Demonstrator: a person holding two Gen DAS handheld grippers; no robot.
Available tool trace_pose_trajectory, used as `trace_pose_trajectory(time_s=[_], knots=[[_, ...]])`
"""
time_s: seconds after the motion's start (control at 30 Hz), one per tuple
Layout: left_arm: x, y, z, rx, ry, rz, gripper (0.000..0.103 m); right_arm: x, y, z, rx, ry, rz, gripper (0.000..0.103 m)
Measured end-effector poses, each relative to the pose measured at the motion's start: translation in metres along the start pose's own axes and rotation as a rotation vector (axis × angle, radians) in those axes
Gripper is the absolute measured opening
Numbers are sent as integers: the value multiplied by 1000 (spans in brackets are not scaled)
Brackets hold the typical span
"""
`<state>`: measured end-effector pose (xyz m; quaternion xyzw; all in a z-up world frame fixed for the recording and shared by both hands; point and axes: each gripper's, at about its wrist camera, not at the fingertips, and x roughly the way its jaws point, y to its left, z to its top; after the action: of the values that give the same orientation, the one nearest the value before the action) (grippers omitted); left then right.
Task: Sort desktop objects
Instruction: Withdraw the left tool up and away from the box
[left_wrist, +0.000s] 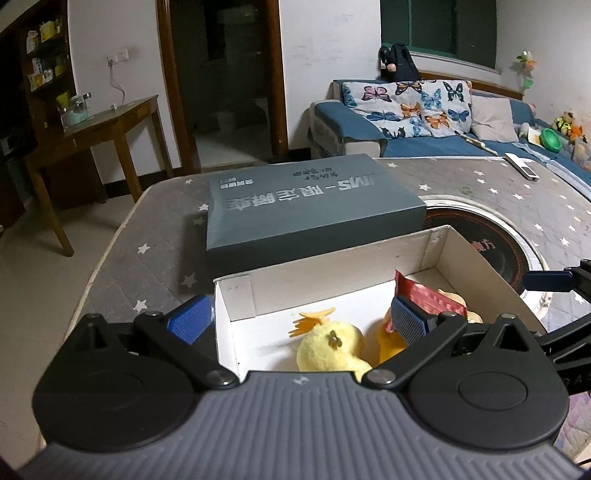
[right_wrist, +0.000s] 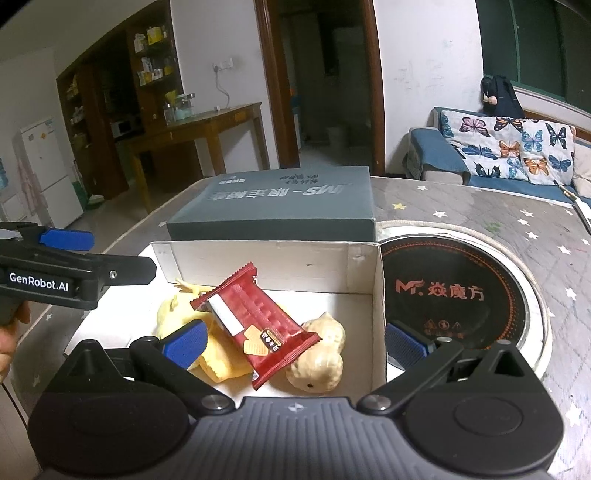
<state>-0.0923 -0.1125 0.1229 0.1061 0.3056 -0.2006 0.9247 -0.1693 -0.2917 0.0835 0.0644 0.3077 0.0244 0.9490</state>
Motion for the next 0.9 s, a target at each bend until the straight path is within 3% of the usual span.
trace_pose_trajectory(time_s=[0.63, 0.9], knots=[[18, 7, 3, -13, 28, 41, 103, 18, -1, 8, -19, 23, 2, 103], [31, 20, 19, -18, 41, 36, 103, 32, -10, 34, -15, 27, 20, 103]])
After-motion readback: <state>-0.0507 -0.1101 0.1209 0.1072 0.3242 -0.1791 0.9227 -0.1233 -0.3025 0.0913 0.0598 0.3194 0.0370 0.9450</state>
